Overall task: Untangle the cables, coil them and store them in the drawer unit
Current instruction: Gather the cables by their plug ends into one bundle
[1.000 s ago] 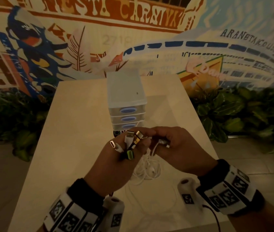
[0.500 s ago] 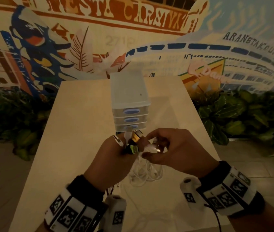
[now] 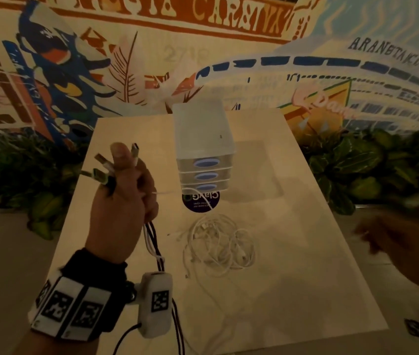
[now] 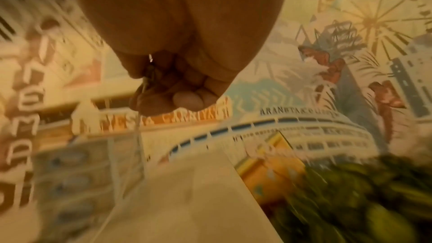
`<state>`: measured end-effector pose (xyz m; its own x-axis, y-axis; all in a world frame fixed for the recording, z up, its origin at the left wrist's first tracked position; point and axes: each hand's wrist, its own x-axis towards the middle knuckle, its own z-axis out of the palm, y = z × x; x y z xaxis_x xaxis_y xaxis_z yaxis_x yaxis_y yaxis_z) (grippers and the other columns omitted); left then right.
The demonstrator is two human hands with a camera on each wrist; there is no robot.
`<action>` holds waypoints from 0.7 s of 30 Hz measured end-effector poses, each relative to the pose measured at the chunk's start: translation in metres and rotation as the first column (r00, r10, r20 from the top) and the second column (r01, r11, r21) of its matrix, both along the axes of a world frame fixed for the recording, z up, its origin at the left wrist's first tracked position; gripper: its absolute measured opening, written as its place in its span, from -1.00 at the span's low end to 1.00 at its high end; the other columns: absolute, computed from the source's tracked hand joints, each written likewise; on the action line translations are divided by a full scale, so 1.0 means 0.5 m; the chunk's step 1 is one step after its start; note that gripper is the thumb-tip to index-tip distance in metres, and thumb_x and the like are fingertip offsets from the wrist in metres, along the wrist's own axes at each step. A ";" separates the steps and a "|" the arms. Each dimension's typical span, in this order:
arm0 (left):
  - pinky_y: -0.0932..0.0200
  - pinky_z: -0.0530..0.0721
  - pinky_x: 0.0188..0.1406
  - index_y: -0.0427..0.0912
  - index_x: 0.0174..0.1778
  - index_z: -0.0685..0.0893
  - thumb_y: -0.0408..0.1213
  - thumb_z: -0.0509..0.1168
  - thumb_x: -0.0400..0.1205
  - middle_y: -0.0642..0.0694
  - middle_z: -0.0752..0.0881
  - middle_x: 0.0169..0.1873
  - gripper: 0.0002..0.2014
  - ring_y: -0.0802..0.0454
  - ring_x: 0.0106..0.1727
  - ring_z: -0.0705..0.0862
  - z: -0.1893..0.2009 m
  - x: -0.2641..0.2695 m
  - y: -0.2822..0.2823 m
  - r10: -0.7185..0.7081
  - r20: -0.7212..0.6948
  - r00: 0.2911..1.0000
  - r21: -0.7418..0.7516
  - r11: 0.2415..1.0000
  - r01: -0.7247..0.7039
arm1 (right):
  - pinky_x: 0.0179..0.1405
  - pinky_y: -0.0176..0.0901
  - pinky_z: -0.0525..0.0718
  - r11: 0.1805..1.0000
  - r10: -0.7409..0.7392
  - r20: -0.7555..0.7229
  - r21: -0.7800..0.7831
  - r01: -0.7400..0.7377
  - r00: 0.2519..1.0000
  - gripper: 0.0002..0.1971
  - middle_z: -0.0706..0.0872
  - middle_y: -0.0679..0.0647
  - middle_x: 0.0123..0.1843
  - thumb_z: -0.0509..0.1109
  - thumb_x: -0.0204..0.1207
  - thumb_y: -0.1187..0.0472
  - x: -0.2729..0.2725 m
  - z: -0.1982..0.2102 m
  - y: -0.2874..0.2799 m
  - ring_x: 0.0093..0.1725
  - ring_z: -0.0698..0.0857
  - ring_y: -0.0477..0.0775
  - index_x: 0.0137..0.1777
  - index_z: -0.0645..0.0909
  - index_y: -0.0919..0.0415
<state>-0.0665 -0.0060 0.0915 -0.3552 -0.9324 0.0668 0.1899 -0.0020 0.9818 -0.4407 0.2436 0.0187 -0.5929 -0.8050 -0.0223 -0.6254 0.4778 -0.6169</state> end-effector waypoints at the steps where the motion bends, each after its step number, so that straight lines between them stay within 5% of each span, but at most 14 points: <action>1: 0.19 0.13 -0.58 0.00 -0.36 0.29 0.47 0.16 0.50 0.02 0.25 -0.52 -0.43 0.04 -0.56 0.11 0.001 0.002 -0.001 -0.023 0.003 1.000 -0.026 0.999 0.023 | -0.20 0.09 0.80 0.993 0.022 0.022 0.114 -0.024 1.000 -0.68 0.80 -0.24 -0.15 0.12 0.56 -0.41 -0.003 -0.036 0.027 -0.27 0.80 -0.09 -0.02 0.69 -0.44; 3: 0.23 0.23 -0.58 0.01 -0.34 0.33 0.48 0.35 0.44 -0.03 0.24 -0.50 -0.41 0.06 -0.57 0.17 0.010 0.002 -0.001 -0.105 -0.011 0.994 -0.094 0.990 0.103 | -0.09 0.02 0.82 0.945 0.054 0.116 0.315 -0.088 0.992 -0.83 0.82 -0.23 -0.11 0.25 0.58 -0.18 0.002 -0.102 0.071 -0.22 0.82 -0.12 -0.01 0.69 -0.43; 5: 0.12 0.31 -0.54 0.01 -0.34 0.30 0.33 0.50 0.44 -0.09 0.23 -0.49 -0.42 -0.02 -0.56 0.20 0.015 0.001 -0.003 -0.100 0.098 0.990 -0.189 0.975 0.117 | -0.02 -0.16 0.79 0.866 0.027 0.244 0.478 -0.145 0.969 -0.78 0.84 -0.12 -0.06 0.37 0.67 0.09 0.017 -0.165 0.105 -0.15 0.83 -0.15 0.14 0.66 -0.33; 8: 0.13 0.35 -0.46 0.02 -0.39 0.34 -0.01 0.43 0.61 0.05 0.31 -0.56 -0.58 0.02 -0.59 0.29 0.026 -0.012 0.000 0.023 0.189 0.982 -0.269 0.963 0.029 | -0.10 -0.46 0.65 0.733 0.092 0.254 0.637 -0.238 0.963 -0.62 0.81 -0.25 -0.12 0.42 0.61 -0.14 0.053 -0.225 0.119 -0.13 0.77 -0.34 0.38 0.46 -0.37; 10: 0.26 0.30 -0.54 0.02 -0.39 0.30 -0.18 0.39 0.65 0.04 0.20 -0.56 -0.60 0.09 -0.64 0.20 0.032 -0.023 0.005 -0.042 0.060 0.997 -0.182 0.982 0.052 | -0.06 -0.45 0.65 0.737 0.128 0.162 0.645 -0.203 0.978 -0.46 0.75 -0.35 -0.10 0.32 0.41 -0.50 0.071 -0.237 0.107 -0.14 0.74 -0.35 0.37 0.35 -0.49; 12: 0.32 0.27 -0.62 -0.01 -0.35 0.21 -0.18 0.42 0.64 0.00 0.12 -0.53 -0.54 0.14 -0.64 0.16 0.034 -0.024 0.009 -0.137 -0.050 0.989 -0.115 0.985 0.131 | 0.05 -0.34 0.68 0.795 0.161 -0.014 0.594 -0.121 0.987 -0.29 0.63 -0.38 0.07 0.25 0.29 -0.63 0.081 -0.233 0.068 -0.02 0.68 -0.30 0.44 0.32 -0.48; 16: 0.37 0.32 -0.62 -0.07 -0.32 0.23 -0.02 0.46 0.57 0.07 0.19 -0.53 -0.51 0.24 -0.61 0.22 0.039 -0.023 0.022 -0.277 -0.130 0.952 -0.096 0.959 0.266 | 0.19 -0.04 0.71 0.970 0.180 -0.107 0.183 -0.159 0.978 -0.17 0.56 -0.09 0.35 0.47 0.40 -0.37 0.126 -0.181 -0.098 0.24 0.62 -0.08 0.65 0.27 -0.25; 18: 0.38 0.31 -0.60 -0.02 -0.38 0.37 0.02 0.39 0.61 0.10 0.25 -0.54 -0.62 0.24 -0.60 0.21 0.041 -0.024 0.027 -0.304 -0.116 0.946 -0.110 0.950 0.292 | 0.38 0.05 0.61 0.940 0.341 -0.166 0.068 -0.334 0.925 -0.12 0.51 -0.05 0.49 0.52 0.43 -0.23 0.160 -0.158 -0.197 0.40 0.55 -0.01 0.71 0.19 -0.23; 21: 0.36 0.25 -0.60 0.02 -0.36 0.43 0.13 0.40 0.60 0.10 0.27 -0.54 -0.61 0.21 -0.59 0.18 0.051 -0.019 0.030 -0.309 -0.139 0.941 -0.104 0.950 0.296 | 0.61 0.11 0.31 0.756 0.651 -0.201 0.255 -0.603 0.732 -0.12 0.28 0.06 0.73 0.46 0.48 -0.23 0.213 -0.158 -0.318 0.68 0.31 0.15 0.75 0.13 -0.20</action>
<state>-0.0760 0.0088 0.1171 -0.5993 -0.7719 0.2122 0.3393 -0.0049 0.9407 -0.3343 0.0848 -0.0603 0.0443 -0.9932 -0.1074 -0.9418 -0.0057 -0.3362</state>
